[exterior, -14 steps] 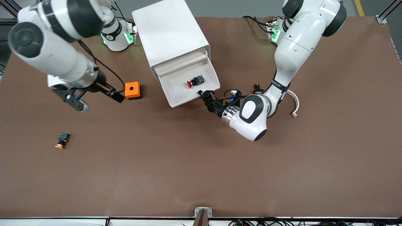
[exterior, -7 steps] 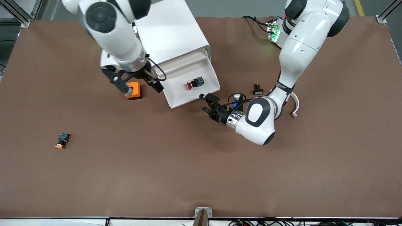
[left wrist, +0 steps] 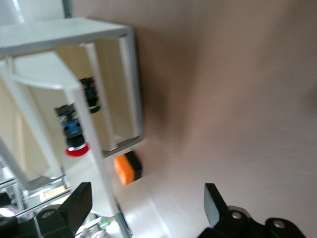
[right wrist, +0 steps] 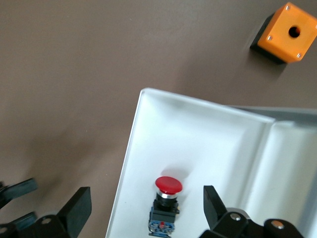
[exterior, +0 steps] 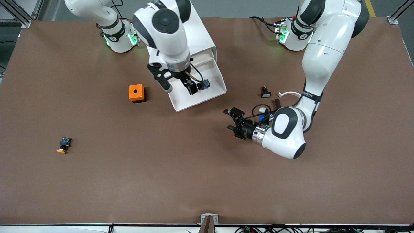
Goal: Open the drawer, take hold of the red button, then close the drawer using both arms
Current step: 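Lower the right gripper into the drawer while the left gripper draws back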
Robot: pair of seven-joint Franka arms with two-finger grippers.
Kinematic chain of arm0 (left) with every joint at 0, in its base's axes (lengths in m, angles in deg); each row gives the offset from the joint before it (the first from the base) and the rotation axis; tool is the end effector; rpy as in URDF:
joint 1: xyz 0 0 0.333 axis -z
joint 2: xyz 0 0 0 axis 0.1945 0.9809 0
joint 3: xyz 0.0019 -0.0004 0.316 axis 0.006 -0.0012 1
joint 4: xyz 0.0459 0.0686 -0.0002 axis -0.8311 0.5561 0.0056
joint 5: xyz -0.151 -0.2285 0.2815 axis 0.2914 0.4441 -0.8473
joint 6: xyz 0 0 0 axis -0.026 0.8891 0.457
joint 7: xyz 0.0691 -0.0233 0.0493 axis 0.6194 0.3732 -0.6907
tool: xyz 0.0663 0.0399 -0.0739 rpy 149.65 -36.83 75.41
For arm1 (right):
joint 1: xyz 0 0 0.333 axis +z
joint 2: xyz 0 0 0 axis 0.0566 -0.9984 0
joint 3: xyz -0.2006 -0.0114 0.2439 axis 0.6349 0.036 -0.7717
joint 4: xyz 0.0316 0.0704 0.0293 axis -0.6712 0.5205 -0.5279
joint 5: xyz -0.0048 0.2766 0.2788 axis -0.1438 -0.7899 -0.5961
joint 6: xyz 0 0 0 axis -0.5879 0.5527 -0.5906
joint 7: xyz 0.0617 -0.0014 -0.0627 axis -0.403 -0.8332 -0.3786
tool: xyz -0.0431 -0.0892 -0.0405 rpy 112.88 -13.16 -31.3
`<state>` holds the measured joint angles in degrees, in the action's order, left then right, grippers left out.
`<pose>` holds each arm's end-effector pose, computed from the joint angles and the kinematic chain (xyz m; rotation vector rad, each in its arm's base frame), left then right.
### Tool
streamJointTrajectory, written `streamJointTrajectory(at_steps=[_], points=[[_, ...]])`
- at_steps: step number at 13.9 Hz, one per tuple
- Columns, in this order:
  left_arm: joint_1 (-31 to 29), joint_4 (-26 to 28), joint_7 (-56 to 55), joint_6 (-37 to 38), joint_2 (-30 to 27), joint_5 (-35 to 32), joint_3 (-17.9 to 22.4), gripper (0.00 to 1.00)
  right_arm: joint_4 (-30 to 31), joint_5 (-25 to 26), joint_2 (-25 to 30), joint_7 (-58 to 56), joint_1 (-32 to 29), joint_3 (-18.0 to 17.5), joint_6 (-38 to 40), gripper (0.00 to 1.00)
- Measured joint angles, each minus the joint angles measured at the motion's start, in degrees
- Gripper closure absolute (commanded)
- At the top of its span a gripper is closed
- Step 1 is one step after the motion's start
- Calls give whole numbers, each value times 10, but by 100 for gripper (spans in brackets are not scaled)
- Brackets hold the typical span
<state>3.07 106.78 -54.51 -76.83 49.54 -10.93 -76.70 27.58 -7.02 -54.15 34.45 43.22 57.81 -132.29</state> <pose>0.6352 -0.3231 0.2286 -1.2069 -2.3147 1.4142 0.4493 0.4487 0.4416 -2.7868 1.4357 0.0046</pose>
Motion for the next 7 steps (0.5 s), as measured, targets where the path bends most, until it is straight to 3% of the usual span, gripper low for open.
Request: streamJointTrajectory(at_steps=[7], points=[[-37, -10, 4, 1, -12, -57, 15, 1, 2, 24, -77, 110, 52, 0, -63, 0]])
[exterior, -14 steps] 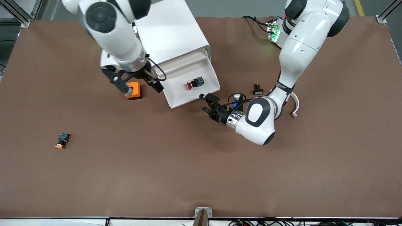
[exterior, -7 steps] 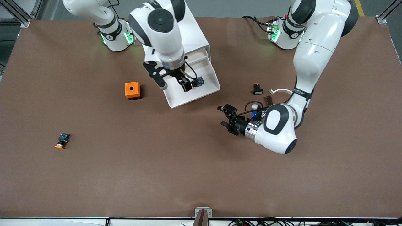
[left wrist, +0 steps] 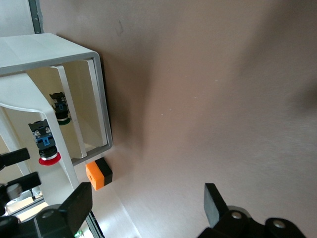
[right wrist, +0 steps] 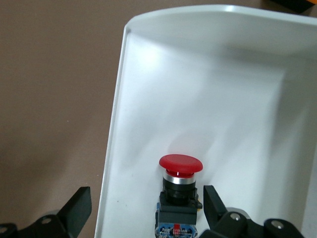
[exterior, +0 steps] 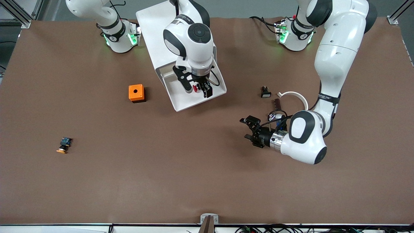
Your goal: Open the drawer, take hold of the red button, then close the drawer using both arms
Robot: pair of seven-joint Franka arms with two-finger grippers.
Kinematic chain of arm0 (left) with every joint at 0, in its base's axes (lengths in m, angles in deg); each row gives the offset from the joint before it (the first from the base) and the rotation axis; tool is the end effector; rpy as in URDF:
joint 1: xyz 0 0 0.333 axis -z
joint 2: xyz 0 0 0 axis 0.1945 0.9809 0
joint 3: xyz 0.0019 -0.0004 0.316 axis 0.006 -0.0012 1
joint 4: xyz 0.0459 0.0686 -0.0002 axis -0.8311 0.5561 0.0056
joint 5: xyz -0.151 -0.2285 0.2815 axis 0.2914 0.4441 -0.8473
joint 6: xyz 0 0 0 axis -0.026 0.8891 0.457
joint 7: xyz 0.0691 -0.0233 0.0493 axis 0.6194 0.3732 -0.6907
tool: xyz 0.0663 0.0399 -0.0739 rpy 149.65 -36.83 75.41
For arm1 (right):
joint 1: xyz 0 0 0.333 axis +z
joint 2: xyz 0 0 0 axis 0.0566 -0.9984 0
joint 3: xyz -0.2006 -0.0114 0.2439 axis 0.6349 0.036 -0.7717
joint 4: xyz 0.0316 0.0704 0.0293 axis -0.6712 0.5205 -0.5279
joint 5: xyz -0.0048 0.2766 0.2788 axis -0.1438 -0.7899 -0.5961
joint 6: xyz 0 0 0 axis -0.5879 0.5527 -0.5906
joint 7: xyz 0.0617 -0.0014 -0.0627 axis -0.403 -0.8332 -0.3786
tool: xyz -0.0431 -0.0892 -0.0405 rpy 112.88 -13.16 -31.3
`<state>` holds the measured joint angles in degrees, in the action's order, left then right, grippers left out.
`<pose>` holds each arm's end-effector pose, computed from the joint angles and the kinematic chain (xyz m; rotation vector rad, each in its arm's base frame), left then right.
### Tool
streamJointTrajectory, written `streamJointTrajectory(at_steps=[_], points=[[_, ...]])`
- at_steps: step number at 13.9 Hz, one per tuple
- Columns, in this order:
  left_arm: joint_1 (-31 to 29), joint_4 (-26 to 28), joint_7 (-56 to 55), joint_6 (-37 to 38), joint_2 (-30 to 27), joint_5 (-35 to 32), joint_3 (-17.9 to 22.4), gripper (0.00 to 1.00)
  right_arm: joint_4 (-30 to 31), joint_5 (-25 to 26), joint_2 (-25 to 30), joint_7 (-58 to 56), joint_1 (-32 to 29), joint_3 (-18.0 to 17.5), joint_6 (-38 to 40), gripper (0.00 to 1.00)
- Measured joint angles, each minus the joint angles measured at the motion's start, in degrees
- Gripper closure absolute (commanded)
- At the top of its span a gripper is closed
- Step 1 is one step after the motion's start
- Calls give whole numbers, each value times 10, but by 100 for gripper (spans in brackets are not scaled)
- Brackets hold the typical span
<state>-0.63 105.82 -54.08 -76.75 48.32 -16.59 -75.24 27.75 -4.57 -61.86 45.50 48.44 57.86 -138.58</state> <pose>0.6640 -0.2628 0.2414 -1.2338 -2.4201 1.2885 0.4217 0.5018 0.3629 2.7065 -1.5375 0.0510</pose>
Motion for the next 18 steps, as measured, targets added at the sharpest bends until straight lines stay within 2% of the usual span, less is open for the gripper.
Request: streamJointTrajectory(at_steps=[7, 13, 16, 18], points=[[-3, -17, 14, 0, -24, -58, 18, 1, 0, 0, -6, 24, 14, 1, 0, 1], [-2, -27, 120, 0, -40, -126, 31, 1, 0, 0, -17, 32, 20, 1, 0, 11], [8, -33, 193, -1, -53, -137, 31, 1, -1, 0, -17, 32, 20, 1, 0, 29], [22, -34, 243, -2, -60, -178, 30, 0, -1, -2, -18, 32, 20, 1, 0, 48]])
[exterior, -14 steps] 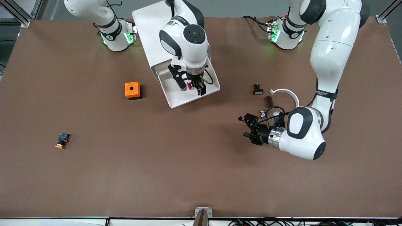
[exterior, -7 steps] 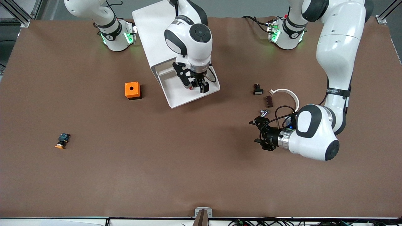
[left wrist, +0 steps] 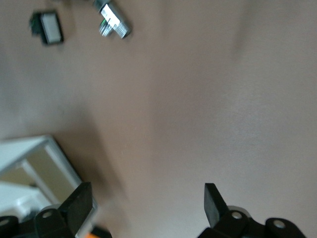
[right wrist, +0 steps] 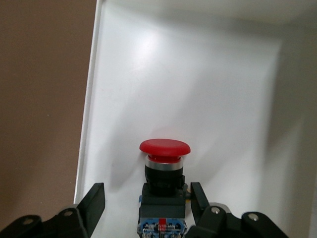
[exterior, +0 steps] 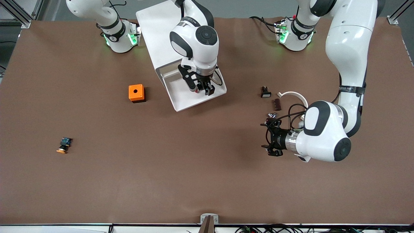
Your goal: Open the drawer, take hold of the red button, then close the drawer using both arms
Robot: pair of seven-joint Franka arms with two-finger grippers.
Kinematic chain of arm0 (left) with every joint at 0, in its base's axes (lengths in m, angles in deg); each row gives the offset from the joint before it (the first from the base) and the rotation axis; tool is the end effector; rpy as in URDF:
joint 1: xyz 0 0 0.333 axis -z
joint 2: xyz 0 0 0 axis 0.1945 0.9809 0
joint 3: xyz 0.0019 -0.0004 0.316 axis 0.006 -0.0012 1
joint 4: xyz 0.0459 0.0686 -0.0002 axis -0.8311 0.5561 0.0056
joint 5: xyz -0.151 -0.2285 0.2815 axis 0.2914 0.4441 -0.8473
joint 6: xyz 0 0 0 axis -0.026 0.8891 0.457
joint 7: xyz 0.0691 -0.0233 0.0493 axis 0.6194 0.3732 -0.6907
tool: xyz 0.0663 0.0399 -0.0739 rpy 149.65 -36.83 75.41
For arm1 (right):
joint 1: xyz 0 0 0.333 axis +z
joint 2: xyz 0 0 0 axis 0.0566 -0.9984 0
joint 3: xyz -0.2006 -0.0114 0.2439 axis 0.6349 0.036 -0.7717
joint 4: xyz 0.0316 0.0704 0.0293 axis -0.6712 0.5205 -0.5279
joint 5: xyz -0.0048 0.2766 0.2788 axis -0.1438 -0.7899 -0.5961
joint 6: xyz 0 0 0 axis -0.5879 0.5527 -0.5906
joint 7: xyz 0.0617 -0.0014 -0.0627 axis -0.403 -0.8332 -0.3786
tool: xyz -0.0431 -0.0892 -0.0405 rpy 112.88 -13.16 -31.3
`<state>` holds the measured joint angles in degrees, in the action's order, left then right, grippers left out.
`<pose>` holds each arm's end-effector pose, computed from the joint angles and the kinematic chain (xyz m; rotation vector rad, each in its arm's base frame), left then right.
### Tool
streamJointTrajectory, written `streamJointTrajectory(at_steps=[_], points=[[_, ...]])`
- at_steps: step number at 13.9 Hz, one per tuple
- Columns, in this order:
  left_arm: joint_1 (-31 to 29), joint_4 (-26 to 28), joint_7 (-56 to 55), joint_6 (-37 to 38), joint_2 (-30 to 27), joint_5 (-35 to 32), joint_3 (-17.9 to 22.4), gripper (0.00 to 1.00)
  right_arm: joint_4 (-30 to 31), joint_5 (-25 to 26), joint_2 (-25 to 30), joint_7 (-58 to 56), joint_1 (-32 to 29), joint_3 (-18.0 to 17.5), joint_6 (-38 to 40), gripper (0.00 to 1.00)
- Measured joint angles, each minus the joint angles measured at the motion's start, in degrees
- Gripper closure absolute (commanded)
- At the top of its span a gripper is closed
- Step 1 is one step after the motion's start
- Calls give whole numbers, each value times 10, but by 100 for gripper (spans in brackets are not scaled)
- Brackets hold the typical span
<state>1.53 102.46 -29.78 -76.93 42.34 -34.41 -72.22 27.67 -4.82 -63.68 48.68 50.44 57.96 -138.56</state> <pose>0.6822 -0.2399 0.3209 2.0754 2.1879 -0.8200 0.4052 0.5165 0.3427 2.6633 -1.5553 0.0428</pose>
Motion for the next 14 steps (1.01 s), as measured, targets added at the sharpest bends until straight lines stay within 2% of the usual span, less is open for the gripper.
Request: streamJointTrajectory(at_steps=[3, 4, 8, 10, 14], points=[[16, 0, 134, -1, -3, -34, -6, 0, 0, -1, -1, 0, 1, 0, 0, 91], [19, 0, 188, -2, -4, -44, -8, 1, -1, -1, -1, 0, 1, 0, 0, 97], [34, 0, 383, -3, -16, -86, -11, 1, -18, -1, -1, 0, 1, 1, 0, 100], [52, 0, 419, -2, -22, -109, -12, 2, -37, -11, -1, -16, -5, 4, 5, 100], [89, 3, 504, -4, -24, -146, -15, 1, -81, -33, 3, -167, -54, 13, 80, 100]])
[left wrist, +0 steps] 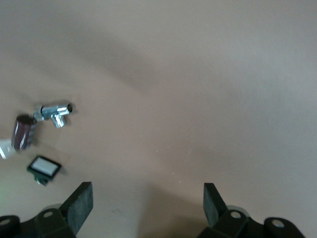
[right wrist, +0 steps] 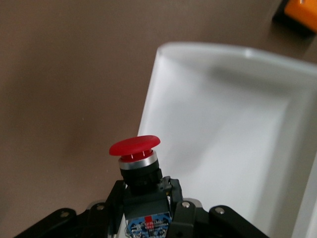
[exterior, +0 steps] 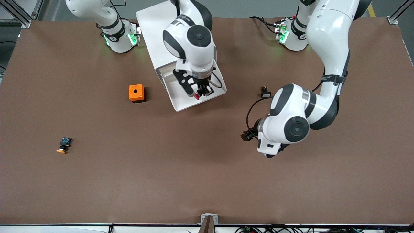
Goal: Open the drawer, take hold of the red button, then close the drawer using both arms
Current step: 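Carry the red button to the table beside the yellow button, release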
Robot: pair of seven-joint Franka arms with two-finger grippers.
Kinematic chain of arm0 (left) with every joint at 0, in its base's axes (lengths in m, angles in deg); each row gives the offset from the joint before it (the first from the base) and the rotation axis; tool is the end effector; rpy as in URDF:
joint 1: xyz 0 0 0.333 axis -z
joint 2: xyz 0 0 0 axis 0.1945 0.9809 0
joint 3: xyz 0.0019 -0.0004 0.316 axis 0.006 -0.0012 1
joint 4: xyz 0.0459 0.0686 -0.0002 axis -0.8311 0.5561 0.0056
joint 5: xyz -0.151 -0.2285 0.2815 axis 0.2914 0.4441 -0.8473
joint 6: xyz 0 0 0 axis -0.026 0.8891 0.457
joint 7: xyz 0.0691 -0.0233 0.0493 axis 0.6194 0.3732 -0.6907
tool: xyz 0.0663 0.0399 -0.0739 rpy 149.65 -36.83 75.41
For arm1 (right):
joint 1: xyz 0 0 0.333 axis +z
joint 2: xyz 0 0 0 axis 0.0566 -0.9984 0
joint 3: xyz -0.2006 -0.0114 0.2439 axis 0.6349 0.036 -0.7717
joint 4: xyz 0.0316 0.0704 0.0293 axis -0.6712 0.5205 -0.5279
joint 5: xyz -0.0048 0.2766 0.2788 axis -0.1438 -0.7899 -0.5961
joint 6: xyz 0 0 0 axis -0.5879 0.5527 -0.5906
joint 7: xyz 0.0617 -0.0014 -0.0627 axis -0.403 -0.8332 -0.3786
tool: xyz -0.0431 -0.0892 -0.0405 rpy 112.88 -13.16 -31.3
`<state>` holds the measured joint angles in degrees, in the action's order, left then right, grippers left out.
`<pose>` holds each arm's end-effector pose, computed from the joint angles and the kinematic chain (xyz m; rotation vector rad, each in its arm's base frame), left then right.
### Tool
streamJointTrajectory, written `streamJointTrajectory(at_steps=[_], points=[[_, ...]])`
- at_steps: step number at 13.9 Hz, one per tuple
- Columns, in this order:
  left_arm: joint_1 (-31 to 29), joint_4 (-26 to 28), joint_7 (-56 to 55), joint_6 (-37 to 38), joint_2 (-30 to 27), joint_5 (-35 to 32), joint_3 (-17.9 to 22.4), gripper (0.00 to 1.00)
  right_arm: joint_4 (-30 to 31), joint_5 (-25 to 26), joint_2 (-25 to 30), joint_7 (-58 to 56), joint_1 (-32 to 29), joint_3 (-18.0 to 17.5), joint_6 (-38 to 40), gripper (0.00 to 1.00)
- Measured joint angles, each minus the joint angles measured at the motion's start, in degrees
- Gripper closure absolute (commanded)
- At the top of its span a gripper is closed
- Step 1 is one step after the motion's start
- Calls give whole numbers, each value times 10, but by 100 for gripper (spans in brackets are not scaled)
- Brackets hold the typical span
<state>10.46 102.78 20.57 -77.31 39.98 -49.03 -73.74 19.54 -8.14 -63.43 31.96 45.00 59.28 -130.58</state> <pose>0.6371 -0.3344 0.3418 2.9653 0.7452 -0.4830 0.4694 0.4803 0.3996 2.7878 -1.3581 -0.0348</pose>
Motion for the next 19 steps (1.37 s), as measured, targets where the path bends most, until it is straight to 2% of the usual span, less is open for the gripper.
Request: streamJointTrajectory(at_steps=[4, 7, 10, 13, 19], points=[[14, 11, 32, -32, 0, -3, -20, 1, -4, 0, 27, -245, -114, 6, 55, 100], [26, 42, 31, -91, 1, -3, -47, 1, 4, -1, 49, -432, -212, 8, 65, 100], [60, 63, 19, -136, 4, -3, -49, 1, 24, -1, 52, -604, -305, 10, 58, 100], [93, 84, 0, -191, 13, -3, -50, 1, 43, 0, 45, -723, -384, 10, 23, 100], [148, 97, -59, -199, 20, -3, -51, 1, 85, 14, -36, -851, -479, 10, -122, 100]])
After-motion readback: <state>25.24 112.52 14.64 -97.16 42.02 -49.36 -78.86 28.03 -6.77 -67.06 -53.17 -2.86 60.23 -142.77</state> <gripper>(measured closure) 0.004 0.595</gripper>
